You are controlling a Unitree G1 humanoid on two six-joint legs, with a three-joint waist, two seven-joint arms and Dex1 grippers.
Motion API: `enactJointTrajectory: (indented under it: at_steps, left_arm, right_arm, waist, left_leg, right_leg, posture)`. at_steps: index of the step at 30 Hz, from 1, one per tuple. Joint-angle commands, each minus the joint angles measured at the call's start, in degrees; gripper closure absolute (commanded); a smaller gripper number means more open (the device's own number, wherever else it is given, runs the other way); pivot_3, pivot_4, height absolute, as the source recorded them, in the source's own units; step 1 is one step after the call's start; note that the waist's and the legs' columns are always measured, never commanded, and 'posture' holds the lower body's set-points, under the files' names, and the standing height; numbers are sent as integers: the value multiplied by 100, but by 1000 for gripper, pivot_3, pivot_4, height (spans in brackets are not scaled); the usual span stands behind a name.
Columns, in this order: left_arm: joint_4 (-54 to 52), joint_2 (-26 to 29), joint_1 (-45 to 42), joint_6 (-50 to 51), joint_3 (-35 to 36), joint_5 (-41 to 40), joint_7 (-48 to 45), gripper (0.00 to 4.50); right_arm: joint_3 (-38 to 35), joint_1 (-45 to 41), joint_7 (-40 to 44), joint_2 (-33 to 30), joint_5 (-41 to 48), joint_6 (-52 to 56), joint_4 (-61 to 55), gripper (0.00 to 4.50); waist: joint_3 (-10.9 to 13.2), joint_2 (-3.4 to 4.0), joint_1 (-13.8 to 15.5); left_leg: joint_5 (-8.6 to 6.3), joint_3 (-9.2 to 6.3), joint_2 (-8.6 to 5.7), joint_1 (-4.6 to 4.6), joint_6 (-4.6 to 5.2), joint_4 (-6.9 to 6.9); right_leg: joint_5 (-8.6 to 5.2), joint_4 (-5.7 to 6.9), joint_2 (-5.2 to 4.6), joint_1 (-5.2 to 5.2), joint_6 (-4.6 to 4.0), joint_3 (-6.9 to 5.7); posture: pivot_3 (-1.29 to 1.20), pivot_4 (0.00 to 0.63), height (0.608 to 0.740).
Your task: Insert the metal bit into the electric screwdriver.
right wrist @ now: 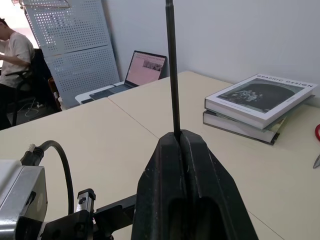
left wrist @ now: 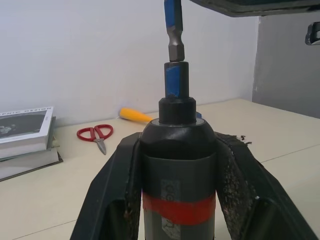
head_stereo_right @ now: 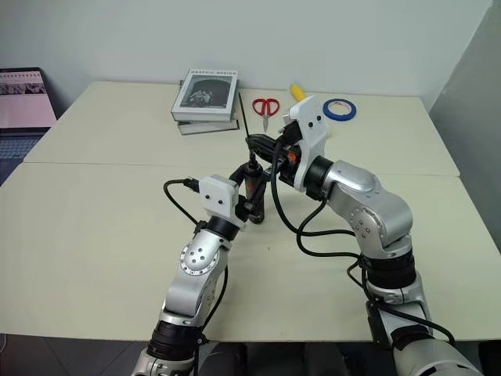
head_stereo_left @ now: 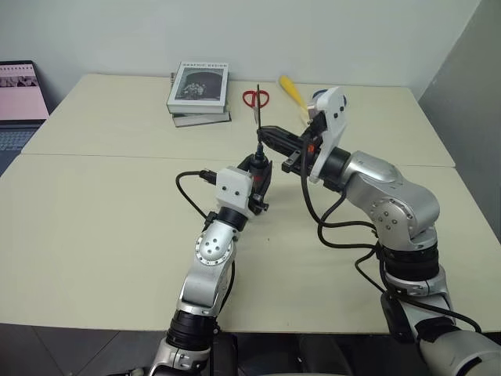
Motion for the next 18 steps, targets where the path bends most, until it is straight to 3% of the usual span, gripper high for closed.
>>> enactJointTrajectory:
  at_steps: [1, 18]
  left_arm:
    - [-114, -33, -14, -30, -54, 63, 33, 2838]
    - [-108, -39, 7, -43, -56, 67, 50, 2838]
  right_arm:
    - [49, 34, 2, 45, 56, 4, -212, 4500]
    - [105, 164, 17, -1, -26, -76, -195, 4500]
  waist:
    - [0, 0, 0]
    - [-6, 11, 2]
  left_leg:
    - [0, -1, 0, 0, 0, 0]
    - [0, -14, 1, -7, 0, 0]
  right_leg:
    - [0, 0, 0, 0, 0, 0]
    - [0, -2, -1, 0, -1, -16]
  posture:
    - [0, 150, 740]
    - [0, 150, 740]
